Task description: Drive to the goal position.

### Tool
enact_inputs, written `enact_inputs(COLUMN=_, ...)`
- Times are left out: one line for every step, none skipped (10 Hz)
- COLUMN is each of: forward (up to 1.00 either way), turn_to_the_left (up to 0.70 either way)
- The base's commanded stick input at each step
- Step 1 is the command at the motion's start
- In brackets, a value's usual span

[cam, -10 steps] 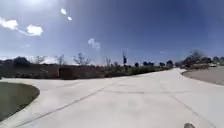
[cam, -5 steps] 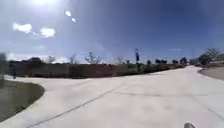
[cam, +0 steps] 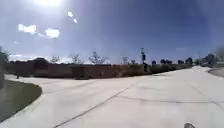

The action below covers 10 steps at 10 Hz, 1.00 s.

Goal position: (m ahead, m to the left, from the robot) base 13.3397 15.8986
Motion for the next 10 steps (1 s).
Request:
enact_inputs(forward=0.7, turn_to_the_left=0.35)
enact_inputs(forward=0.7, turn_to_the_left=0.35)
enact_inputs(forward=0.7, turn_to_the_left=0.35)
enact_inputs(forward=0.7, turn_to_the_left=0.35)
enact_inputs(forward=0.7, turn_to_the_left=0.35)
enact_inputs(forward=0.7, turn_to_the_left=0.35)
enact_inputs(forward=0.7, turn_to_the_left=0.35)
enact_inputs(forward=0.7, turn_to_the_left=0.35)
enact_inputs(forward=0.7, turn_to_the_left=0.28)
enact_inputs(forward=0.7, turn_to_the_left=0.01)
